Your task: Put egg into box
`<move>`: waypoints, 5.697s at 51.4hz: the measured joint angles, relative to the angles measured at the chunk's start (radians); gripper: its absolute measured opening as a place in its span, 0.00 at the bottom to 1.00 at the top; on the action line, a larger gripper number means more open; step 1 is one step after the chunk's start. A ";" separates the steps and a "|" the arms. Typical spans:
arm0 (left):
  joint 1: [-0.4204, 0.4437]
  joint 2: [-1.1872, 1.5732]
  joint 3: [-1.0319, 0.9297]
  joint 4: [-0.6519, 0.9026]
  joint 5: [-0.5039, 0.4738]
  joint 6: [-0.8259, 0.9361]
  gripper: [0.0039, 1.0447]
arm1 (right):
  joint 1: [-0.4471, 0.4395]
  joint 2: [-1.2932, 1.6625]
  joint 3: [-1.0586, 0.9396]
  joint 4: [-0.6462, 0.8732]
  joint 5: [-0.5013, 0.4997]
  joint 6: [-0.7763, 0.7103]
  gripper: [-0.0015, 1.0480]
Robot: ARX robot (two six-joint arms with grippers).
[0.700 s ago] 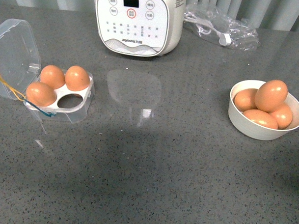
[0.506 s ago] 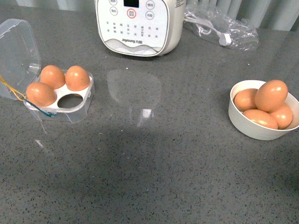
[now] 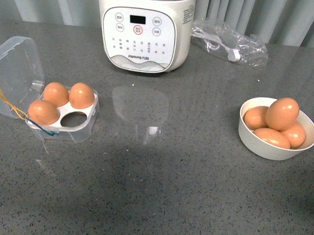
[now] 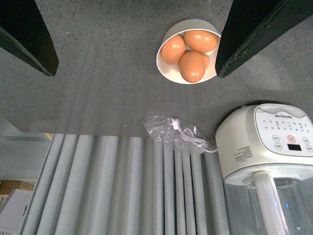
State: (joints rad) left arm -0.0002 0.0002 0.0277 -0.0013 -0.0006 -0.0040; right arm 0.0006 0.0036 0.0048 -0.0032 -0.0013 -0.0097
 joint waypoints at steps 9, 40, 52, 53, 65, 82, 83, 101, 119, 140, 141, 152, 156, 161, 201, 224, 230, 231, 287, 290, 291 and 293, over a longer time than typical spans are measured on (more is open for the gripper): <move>0.000 0.000 0.000 0.000 0.000 0.000 0.94 | 0.028 0.018 0.000 0.000 0.094 -0.045 0.93; 0.000 0.000 0.000 0.000 0.000 0.000 0.94 | 0.123 1.130 0.516 -0.010 -0.017 -0.109 0.93; 0.000 0.000 0.000 0.000 0.000 0.000 0.94 | 0.132 1.423 0.792 -0.165 -0.019 -0.092 0.93; 0.000 0.000 0.000 0.000 0.000 0.000 0.94 | 0.132 1.444 0.810 -0.180 -0.018 -0.087 0.93; 0.000 0.000 0.000 0.000 0.000 0.000 0.94 | 0.128 1.626 0.945 -0.251 -0.015 -0.072 0.93; 0.000 0.000 0.000 0.000 0.000 0.000 0.94 | 0.136 1.826 1.080 -0.298 -0.026 -0.088 0.93; 0.000 0.000 0.000 0.000 0.000 0.000 0.94 | 0.136 1.831 1.080 -0.298 -0.026 -0.087 0.93; 0.000 0.000 0.000 0.000 0.000 0.000 0.94 | 0.150 1.846 1.078 -0.274 -0.027 -0.066 0.68; 0.000 0.000 0.000 0.000 0.000 0.000 0.94 | 0.160 1.807 1.072 -0.291 -0.038 -0.057 0.40; 0.000 0.000 0.000 0.000 0.000 0.000 0.94 | 0.325 1.736 1.181 -0.268 -0.253 -0.311 0.40; 0.000 0.000 0.000 0.000 0.000 0.000 0.94 | 0.337 1.742 1.187 -0.267 -0.263 -0.332 0.40; 0.000 0.000 0.000 0.000 0.000 0.000 0.94 | 0.437 1.841 1.260 -0.255 -0.350 -0.513 0.40; 0.000 0.000 0.000 0.000 0.000 0.000 0.94 | 0.466 1.880 1.297 -0.249 -0.370 -0.555 0.40; 0.000 0.000 0.000 0.000 0.000 0.000 0.94 | 0.498 1.926 1.346 -0.249 -0.391 -0.591 0.40; 0.000 0.000 0.000 0.000 0.000 0.000 0.94 | 0.653 2.156 1.528 -0.209 -0.413 -0.520 0.40; 0.000 0.000 0.000 0.000 0.000 0.000 0.94 | 0.657 2.200 1.552 -0.201 -0.414 -0.476 0.40; 0.000 0.000 0.000 0.000 0.000 0.000 0.94 | 0.660 2.205 1.560 -0.204 -0.414 -0.476 0.40; 0.000 0.000 0.000 0.000 0.000 0.000 0.94 | 0.660 2.207 1.563 -0.205 -0.415 -0.476 0.40; 0.000 0.000 0.000 0.000 0.000 0.000 0.94 | 0.446 1.830 1.146 0.165 -0.030 -0.079 0.92; 0.000 0.000 0.000 0.000 0.000 0.000 0.94 | 0.424 1.788 1.028 0.397 0.150 -0.048 0.85; 0.000 0.000 0.000 0.000 0.000 0.000 0.94 | 0.410 1.763 0.952 0.543 0.248 -0.037 0.80; 0.000 0.000 0.000 0.000 0.000 0.000 0.94 | 0.389 1.724 0.854 0.705 0.325 -0.025 0.73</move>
State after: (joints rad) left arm -0.0002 0.0002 0.0277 -0.0013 -0.0006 -0.0040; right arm 0.3893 1.7271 0.8589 0.7021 0.3241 -0.0349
